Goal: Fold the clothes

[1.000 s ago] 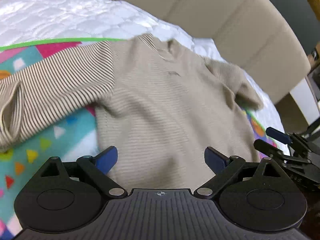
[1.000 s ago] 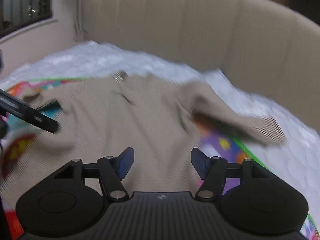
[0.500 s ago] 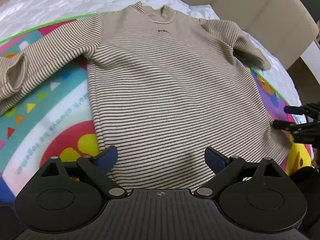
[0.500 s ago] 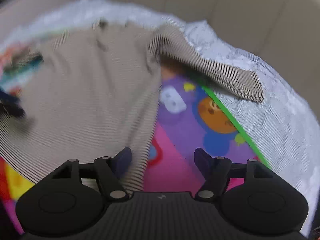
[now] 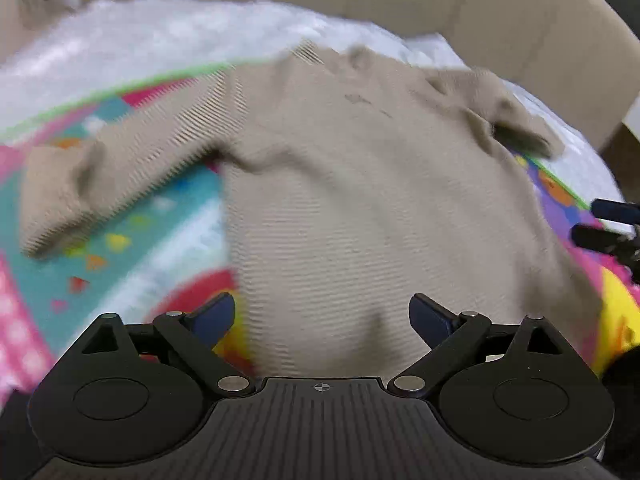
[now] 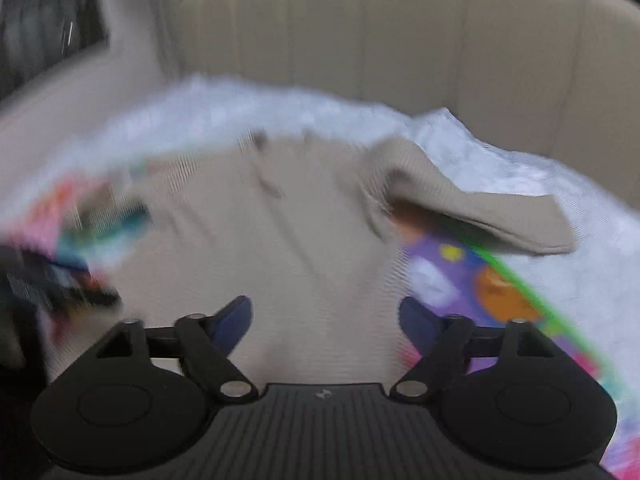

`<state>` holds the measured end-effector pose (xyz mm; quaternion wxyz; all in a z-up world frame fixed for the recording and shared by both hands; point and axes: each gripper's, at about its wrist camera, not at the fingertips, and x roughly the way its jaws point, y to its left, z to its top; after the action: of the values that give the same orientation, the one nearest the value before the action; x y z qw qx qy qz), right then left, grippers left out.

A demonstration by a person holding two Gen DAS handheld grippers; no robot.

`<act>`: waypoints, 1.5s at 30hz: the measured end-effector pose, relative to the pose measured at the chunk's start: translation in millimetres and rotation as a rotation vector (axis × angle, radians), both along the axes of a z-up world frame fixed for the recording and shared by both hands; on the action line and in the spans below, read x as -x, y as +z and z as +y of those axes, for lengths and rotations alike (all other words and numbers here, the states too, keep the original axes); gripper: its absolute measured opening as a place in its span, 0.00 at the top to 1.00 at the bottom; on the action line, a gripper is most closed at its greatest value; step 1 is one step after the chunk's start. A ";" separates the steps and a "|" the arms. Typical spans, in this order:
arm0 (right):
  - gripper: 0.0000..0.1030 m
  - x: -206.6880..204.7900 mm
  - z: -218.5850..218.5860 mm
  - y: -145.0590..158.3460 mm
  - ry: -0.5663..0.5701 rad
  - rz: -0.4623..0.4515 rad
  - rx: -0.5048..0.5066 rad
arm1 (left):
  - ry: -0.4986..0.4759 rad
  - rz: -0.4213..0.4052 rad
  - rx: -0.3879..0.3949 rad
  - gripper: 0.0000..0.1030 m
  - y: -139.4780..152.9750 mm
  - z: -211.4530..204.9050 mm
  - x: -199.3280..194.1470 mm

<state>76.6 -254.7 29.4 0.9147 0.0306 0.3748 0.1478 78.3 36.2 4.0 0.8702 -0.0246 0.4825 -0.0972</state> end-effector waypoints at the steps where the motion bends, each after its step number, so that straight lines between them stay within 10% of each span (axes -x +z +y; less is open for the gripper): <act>1: 0.18 -1.8 2.4 -2.7 -0.017 -0.008 -0.041 | 0.028 -0.024 -0.021 0.06 4.9 7.6 1.1; 8: 0.18 -4.5 4.9 -28.4 -0.023 -0.005 -0.093 | 0.120 -0.165 -0.234 0.18 35.1 69.0 11.0; 15: 0.17 -7.3 7.4 -54.2 -0.030 -0.003 -0.145 | 0.146 -0.119 -0.307 0.28 33.5 110.8 4.5; 28: 0.15 -10.9 6.0 -53.9 -0.048 -0.035 -0.165 | -0.170 -0.160 -0.578 0.27 10.3 72.6 3.8; 33: 0.15 -12.0 5.0 -56.3 -0.047 -0.028 -0.171 | -0.120 -0.158 -0.611 0.30 -2.7 74.4 -17.4; 35: 0.15 -12.5 4.8 -56.6 -0.048 -0.027 -0.173 | -0.130 -0.144 -0.651 0.34 -12.3 72.7 -29.6; 37: 0.15 -13.1 3.8 -56.3 -0.053 -0.028 -0.180 | -0.136 -0.117 -0.683 0.72 -21.2 71.9 -42.3; 39: 0.15 -13.6 1.7 -55.9 -0.060 -0.029 -0.192 | -0.054 -0.117 -0.585 0.88 -4.4 78.5 -55.3; 45: 0.15 -19.1 -4.8 -56.5 -0.071 -0.014 -0.253 | 0.078 -0.265 -0.185 0.90 88.3 67.5 -82.9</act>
<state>95.7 -259.5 -27.1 0.9108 0.1580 0.3456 0.1616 161.2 103.6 92.3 0.9278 0.0500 0.3690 -0.0211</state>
